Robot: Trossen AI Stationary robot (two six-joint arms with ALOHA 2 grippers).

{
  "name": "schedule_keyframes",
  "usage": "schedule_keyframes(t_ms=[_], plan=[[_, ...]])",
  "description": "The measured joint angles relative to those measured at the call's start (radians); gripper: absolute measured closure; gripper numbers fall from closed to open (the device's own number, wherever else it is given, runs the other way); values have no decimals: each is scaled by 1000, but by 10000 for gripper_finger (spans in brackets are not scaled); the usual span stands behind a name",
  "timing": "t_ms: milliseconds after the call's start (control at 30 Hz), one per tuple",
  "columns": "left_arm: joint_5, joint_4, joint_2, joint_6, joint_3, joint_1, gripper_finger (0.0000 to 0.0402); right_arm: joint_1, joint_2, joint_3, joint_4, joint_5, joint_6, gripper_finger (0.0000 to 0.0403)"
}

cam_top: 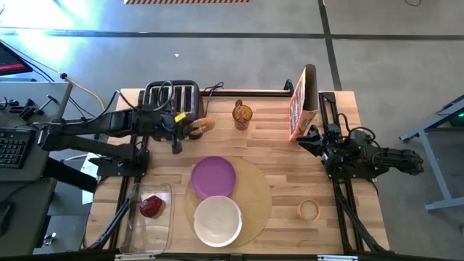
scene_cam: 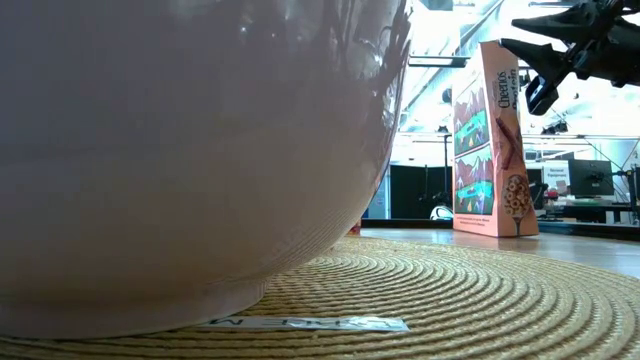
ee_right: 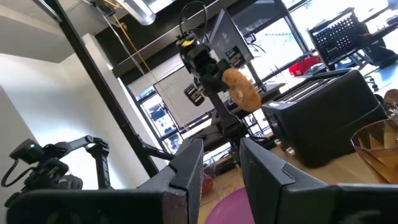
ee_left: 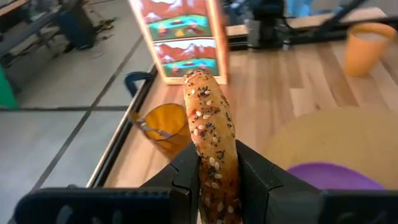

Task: Arrange a breakfast setting
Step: Put the bagel from the toaster onto the purple plate

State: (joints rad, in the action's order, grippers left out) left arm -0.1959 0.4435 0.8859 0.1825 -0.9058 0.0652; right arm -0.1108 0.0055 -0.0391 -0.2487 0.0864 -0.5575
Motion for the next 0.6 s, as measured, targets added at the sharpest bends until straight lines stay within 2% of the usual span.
schedule_keyframes(t_ms=[167,367,600], plan=[[-8,1,45,59,0,-91,339,0,0,0,17,0,0,313],[-136,4,122,84,0,-196,339,0,0,0,28,0,0,313],[-210,3,215,61,0,-307,339,0,0,0,28,0,0,313]])
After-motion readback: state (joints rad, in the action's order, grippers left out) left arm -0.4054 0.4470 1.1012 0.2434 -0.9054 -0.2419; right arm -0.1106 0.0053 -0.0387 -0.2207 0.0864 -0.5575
